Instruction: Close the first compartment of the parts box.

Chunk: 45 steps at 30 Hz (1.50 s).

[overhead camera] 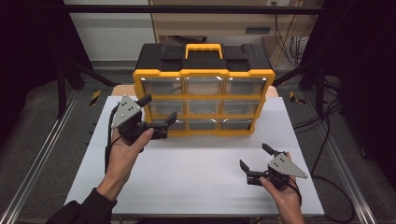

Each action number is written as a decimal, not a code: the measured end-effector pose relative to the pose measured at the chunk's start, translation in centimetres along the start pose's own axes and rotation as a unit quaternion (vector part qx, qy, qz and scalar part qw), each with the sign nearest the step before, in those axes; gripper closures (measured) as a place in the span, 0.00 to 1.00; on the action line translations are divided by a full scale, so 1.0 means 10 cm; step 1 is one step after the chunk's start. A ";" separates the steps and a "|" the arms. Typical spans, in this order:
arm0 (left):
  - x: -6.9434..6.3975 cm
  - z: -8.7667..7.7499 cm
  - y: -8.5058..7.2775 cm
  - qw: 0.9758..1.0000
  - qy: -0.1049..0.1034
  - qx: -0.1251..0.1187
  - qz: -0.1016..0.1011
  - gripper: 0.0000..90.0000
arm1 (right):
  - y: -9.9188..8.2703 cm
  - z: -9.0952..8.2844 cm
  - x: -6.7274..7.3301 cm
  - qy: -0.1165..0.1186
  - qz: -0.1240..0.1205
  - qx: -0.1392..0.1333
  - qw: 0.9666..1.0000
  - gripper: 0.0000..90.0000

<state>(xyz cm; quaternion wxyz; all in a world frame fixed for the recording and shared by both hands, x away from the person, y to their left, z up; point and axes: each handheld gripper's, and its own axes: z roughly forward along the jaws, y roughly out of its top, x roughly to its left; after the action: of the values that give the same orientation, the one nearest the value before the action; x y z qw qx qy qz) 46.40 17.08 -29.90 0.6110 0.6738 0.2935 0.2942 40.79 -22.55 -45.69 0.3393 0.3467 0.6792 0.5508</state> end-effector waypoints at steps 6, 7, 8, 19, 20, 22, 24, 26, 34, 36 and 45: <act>0.00 -0.05 0.02 1.000 0.000 -0.002 0.004 0.02 | 0.00 0.00 0.00 0.000 0.000 -0.001 1.000 0.03; 0.00 -0.05 0.02 1.000 0.000 -0.003 0.004 0.02 | 0.00 0.00 0.00 0.000 0.000 0.000 1.000 0.02; 0.01 -0.06 0.02 1.000 0.000 -0.002 0.004 0.02 | 0.00 0.00 0.00 0.000 0.000 0.000 1.000 0.02; 0.03 -0.14 0.00 1.000 0.005 -0.001 0.009 0.02 | 0.00 0.00 0.00 -0.001 0.000 0.000 1.000 0.03; 0.04 -0.15 0.00 1.000 0.006 -0.001 0.009 0.02 | 0.00 0.00 0.00 -0.001 0.000 0.000 1.000 0.02; 0.05 -0.18 0.00 1.000 0.006 -0.001 0.011 0.02 | 0.00 0.00 0.00 -0.001 -0.001 0.000 1.000 0.02; 0.06 -0.19 0.00 1.000 0.009 -0.002 0.012 0.02 | 0.00 0.00 0.00 -0.001 0.000 0.001 1.000 0.03; 0.08 -0.21 -0.01 1.000 0.015 -0.003 0.022 0.02 | 0.00 0.00 0.00 -0.001 0.000 0.001 1.000 0.03; 0.14 -0.26 -0.05 1.000 0.022 -0.001 0.014 0.02 | 0.00 0.00 -0.01 -0.002 0.000 0.001 1.000 0.02; 0.15 -0.28 -0.04 0.999 0.025 -0.003 0.020 0.02 | -0.01 0.00 -0.01 -0.002 0.000 0.001 1.000 0.02; 0.21 -0.37 -0.10 0.999 0.033 0.000 0.016 0.02 | -0.01 0.01 -0.01 -0.004 0.000 0.004 1.000 0.03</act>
<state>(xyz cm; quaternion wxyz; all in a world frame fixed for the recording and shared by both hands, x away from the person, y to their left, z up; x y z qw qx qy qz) 44.95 21.15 -30.52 0.5962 0.6680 0.3033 0.3260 40.87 -22.62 -45.82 0.3402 0.3502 0.6800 0.5470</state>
